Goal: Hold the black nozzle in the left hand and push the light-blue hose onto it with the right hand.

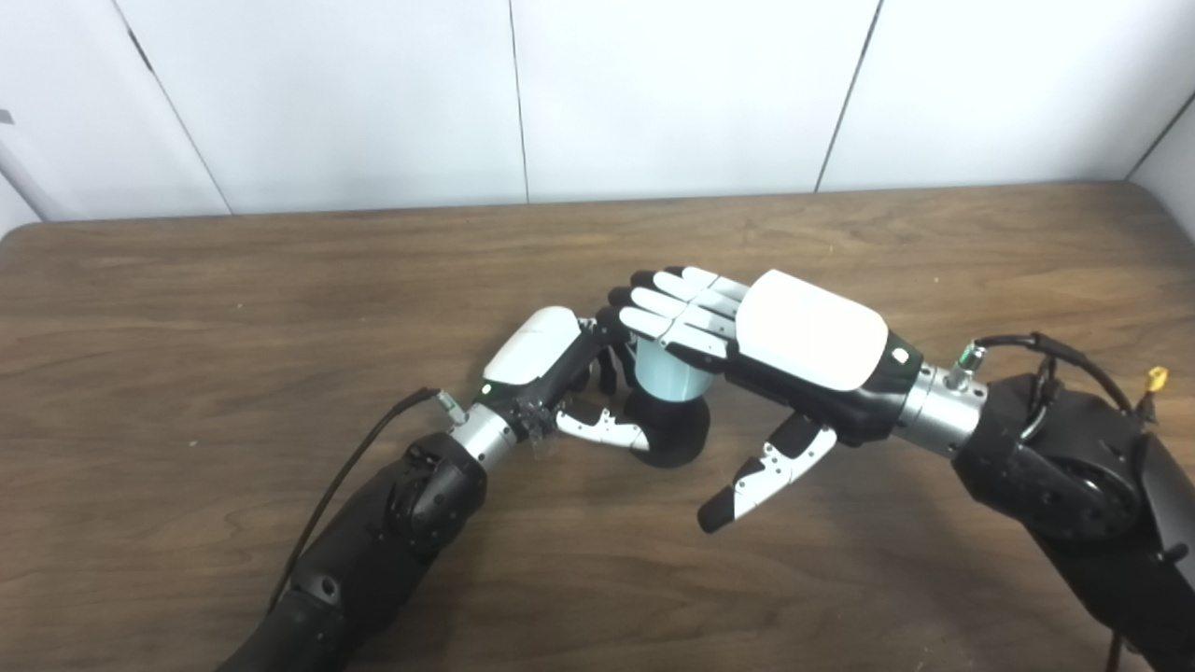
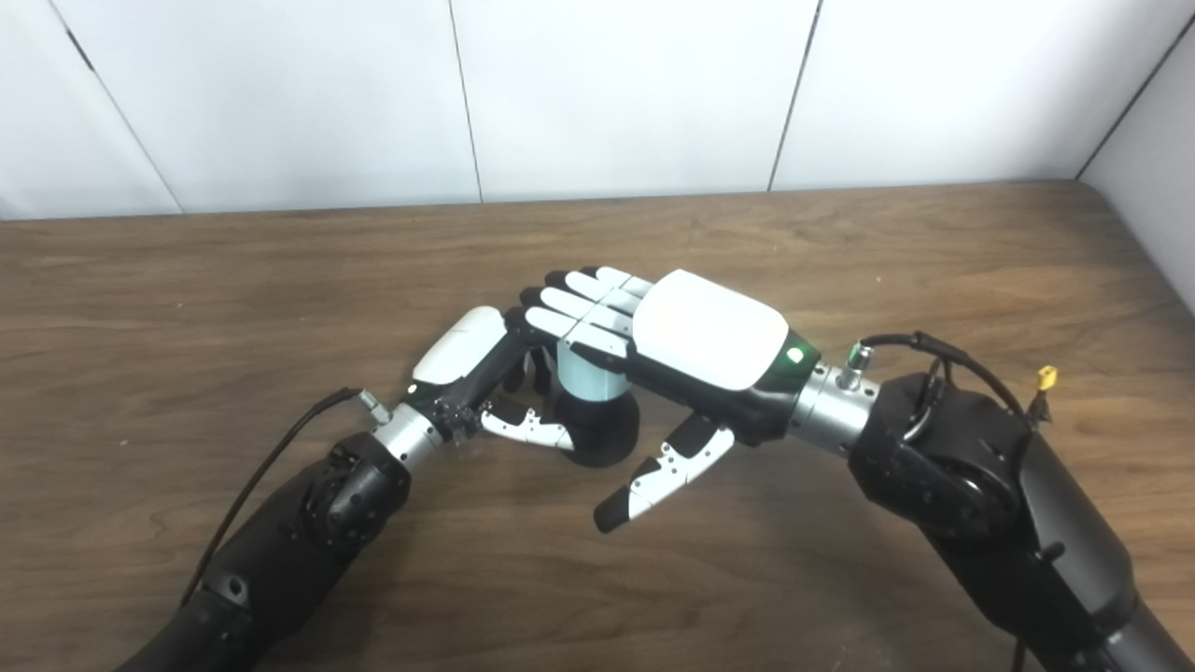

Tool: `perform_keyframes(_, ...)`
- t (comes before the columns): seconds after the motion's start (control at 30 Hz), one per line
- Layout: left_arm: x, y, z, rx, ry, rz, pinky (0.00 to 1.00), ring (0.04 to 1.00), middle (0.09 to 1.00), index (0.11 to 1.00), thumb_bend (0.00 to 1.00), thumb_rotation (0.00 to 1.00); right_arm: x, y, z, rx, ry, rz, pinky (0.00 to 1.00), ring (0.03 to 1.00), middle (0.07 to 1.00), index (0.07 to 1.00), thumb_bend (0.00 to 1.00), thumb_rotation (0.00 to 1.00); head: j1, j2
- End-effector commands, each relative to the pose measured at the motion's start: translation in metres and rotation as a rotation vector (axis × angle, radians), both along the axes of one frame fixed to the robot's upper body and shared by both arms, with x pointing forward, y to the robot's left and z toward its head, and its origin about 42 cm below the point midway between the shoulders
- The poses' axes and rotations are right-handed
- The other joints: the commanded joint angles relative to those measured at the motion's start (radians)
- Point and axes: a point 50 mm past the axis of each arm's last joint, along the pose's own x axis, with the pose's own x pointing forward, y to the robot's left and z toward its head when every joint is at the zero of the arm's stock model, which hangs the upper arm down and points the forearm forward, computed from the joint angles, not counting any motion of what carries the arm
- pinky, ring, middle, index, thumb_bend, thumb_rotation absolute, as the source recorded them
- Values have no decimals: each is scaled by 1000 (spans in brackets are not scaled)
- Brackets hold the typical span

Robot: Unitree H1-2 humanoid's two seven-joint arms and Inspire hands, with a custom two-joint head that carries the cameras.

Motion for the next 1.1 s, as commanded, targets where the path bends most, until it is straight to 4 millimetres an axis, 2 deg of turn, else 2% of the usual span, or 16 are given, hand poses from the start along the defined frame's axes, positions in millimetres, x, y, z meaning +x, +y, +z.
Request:
perform_keyframes(0.0, -29, 24, -56, 212, 206, 11, 340, 401, 481, 510, 501, 0, -4, -2, -39, -127, 179, 4, 926, 1000, 1000, 1000, 843, 927, -1, 2)
perform_keyframes(0.27, -28, 24, -55, 219, 196, 11, 374, 426, 485, 492, 504, 0, -8, 2, -44, -170, 215, 26, 936, 1000, 1000, 983, 855, 938, -3, 5)
perform_keyframes(0.57, -30, 24, -56, 213, 189, 7, 377, 427, 488, 490, 504, 0, -12, 8, -50, -174, 250, 46, 914, 986, 986, 958, 871, 893, 0, 10)
perform_keyframes(0.97, -31, 28, -55, 219, 204, 8, 336, 399, 479, 510, 501, 0, -24, -4, -53, -288, 336, 35, 896, 968, 976, 943, 892, 914, 0, 18)
perform_keyframes(1.07, -31, 28, -55, 218, 195, 8, 354, 414, 484, 496, 503, 0, -27, -6, -55, -315, 344, 28, 898, 969, 980, 946, 898, 913, 2, 20)
